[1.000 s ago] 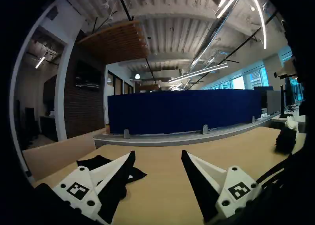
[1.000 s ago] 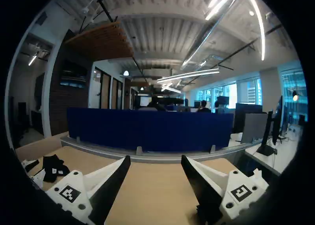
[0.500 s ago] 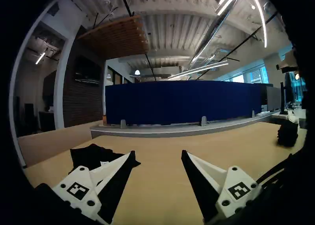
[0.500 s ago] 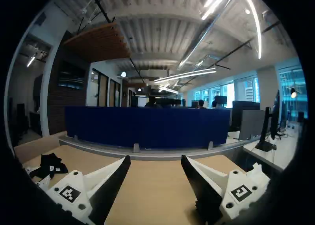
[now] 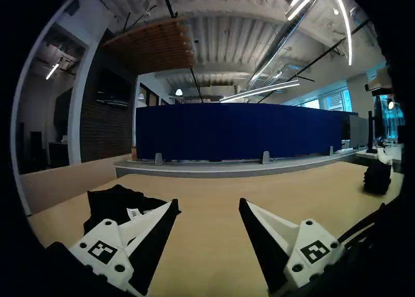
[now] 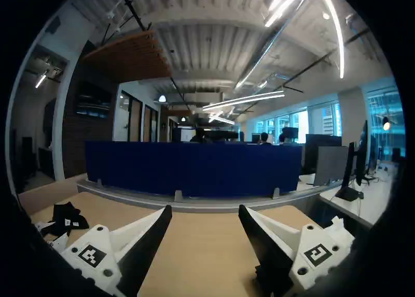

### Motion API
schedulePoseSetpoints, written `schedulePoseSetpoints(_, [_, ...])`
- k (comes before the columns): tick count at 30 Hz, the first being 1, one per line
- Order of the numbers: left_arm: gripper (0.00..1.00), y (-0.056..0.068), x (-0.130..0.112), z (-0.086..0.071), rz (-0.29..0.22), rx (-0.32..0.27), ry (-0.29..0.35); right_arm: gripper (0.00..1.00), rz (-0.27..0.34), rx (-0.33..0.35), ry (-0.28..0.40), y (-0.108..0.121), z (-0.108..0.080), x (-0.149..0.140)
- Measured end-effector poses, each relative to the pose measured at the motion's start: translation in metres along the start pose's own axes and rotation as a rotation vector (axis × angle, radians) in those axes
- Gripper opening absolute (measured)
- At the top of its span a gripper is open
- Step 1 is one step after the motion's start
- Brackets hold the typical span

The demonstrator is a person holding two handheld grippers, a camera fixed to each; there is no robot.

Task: Fold towel

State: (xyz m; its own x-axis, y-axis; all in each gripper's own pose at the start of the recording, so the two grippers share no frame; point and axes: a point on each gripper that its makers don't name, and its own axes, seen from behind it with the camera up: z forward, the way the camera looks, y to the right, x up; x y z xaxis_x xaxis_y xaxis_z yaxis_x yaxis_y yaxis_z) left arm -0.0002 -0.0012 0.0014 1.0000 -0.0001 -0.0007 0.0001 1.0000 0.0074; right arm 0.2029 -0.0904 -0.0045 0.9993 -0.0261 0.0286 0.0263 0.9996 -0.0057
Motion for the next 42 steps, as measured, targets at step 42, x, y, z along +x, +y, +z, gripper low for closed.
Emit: schedulePoseSetpoints(42, [0.86,-0.002,0.0,-0.001,0.0,0.004,-0.001,1.0,0.026,-0.027,0.008,0.09,0.017,-0.131])
